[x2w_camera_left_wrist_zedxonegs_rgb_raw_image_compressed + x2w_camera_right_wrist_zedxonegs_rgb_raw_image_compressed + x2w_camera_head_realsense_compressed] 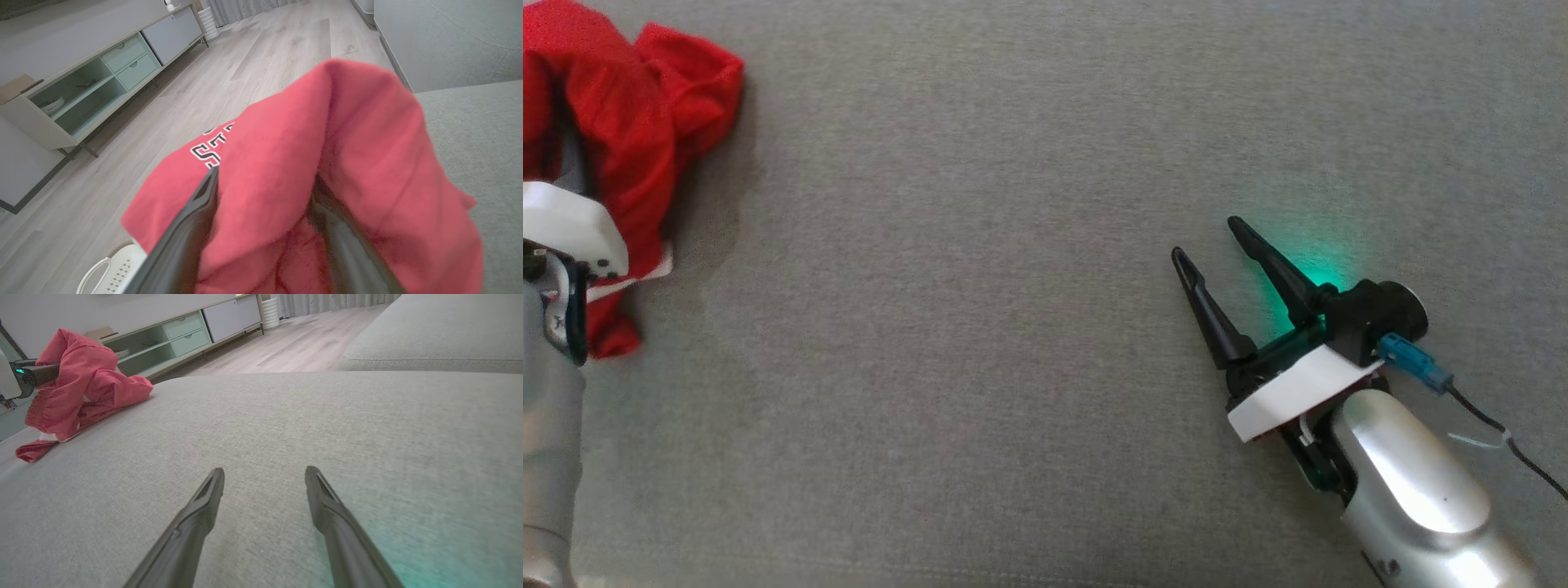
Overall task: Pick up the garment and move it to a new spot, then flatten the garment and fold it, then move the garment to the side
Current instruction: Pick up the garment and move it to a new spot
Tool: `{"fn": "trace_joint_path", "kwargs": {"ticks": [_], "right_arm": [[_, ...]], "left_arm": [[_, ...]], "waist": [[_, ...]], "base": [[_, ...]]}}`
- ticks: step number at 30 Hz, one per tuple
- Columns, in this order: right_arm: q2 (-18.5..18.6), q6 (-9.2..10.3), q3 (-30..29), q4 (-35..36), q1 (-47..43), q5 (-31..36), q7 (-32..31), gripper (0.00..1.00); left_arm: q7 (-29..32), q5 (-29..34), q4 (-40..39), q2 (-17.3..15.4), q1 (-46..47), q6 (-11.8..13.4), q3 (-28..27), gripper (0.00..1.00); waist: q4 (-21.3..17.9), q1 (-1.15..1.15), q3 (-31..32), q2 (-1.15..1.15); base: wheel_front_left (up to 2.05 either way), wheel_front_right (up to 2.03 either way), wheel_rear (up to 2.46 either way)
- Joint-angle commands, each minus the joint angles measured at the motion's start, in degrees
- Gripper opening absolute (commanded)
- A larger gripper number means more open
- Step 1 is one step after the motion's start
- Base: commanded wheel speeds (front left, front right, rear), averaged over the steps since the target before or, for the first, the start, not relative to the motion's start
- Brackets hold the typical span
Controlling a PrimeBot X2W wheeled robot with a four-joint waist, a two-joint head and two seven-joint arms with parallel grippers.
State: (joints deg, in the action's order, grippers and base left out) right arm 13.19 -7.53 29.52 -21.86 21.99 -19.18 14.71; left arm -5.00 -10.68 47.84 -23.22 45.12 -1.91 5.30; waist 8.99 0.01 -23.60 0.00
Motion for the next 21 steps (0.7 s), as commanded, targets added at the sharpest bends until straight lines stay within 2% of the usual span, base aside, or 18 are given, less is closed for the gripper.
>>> {"fn": "trace_joint_path", "kwargs": {"ticks": [1,2,5,9,12,16,21], "right_arm": [[0.0,0.04,1.0,0.6,-0.8,-0.7,0.3,1.0],[-0.3,0.04,1.0,0.5,-0.8,-1.0,0.3,1.0],[-1.5,0.04,1.3,0.3,-1.0,-1.4,0.3,1.0],[-2.7,0.04,0.8,0.1,-1.6,-1.7,0.3,1.0],[-3.9,0.04,0.9,-0.4,-2.5,-1.8,0.3,1.0],[-5.6,0.04,1.3,-0.8,-3.3,-2.2,0.3,1.0],[-6.8,0.04,0.8,-1.2,-4.9,-2.4,0.3,1.0]], "left_arm": [[0.0,-0.2,-0.5,-3.7,2.1,0.8,-2.3,0.62],[-0.3,-0.1,0.0,-3.9,2.1,1.0,-2.3,0.0],[-2.5,-0.8,0.5,-3.9,2.4,1.7,-3.1,0.0],[-5.9,-0.2,-1.0,-4.0,3.6,0.6,-1.9,0.0],[-8.0,0.8,-3.7,-2.8,5.1,-0.8,0.1,0.0],[-8.7,1.4,-8.2,1.1,7.4,-1.8,3.2,0.0],[-9.0,-0.6,-14.1,8.9,9.9,-3.9,7.5,0.0]], "waist": [[-1.2,-0.01,0.0,0.0],[-1.6,-0.01,0.4,0.0],[-3.0,-0.01,2.0,0.0],[-4.3,-0.01,4.1,0.0],[-6.1,-0.01,6.6,0.0],[-9.3,-0.01,9.4,0.0],[-13.7,-0.01,11.8,0.0]], "base": [[0.0,0.0,0.0],[0.0,0.0,0.0],[0.0,0.0,0.0],[0.0,0.0,0.0],[0.0,0.0,0.0],[0.0,0.0,0.0],[0.0,0.0,0.0]]}}
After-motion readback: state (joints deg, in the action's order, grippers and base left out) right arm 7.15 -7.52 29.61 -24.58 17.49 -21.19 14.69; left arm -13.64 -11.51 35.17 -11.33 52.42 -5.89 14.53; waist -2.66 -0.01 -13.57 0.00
